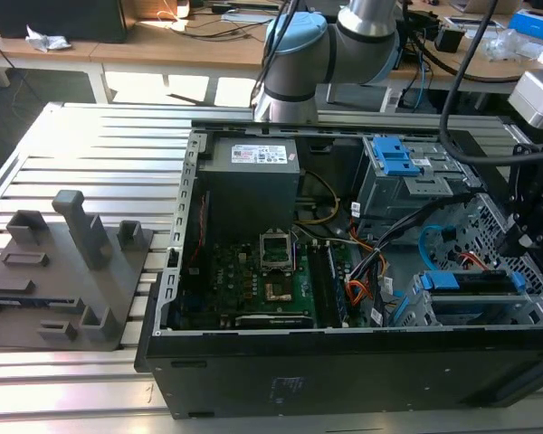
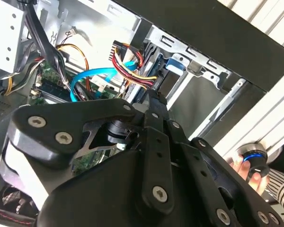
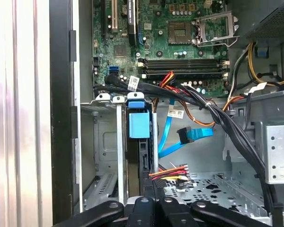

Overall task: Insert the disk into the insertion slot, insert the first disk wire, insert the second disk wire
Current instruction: 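Insert the first disk wire, then insert the second disk wire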

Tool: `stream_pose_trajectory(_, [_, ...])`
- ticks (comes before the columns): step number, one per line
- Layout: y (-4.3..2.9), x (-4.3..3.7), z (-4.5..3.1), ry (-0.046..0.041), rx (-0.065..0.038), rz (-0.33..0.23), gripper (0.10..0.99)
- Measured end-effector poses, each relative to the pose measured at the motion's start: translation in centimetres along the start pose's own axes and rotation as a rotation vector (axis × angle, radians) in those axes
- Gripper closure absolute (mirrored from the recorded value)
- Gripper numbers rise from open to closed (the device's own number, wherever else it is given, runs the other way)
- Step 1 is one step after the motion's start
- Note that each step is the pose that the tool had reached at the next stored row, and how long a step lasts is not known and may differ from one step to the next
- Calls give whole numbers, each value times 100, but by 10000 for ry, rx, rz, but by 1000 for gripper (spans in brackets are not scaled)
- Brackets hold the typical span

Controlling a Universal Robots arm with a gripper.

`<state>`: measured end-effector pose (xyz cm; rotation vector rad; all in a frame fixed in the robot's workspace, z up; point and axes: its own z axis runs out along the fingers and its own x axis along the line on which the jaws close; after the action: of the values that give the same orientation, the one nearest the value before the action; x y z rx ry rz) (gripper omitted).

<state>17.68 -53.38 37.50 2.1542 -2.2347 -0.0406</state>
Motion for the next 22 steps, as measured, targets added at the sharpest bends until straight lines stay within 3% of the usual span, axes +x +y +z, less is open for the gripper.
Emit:
stream_pose_trajectory(3, [6,-17,-125,3,0,0,980])
stream_pose_trajectory(5, [8,-21,-166,2,0,0,980])
stream_pose_trajectory(19, [9,-21,-177,7,0,0,980])
stream_pose_trajectory(22, [88,-18,-173,6,0,0,980])
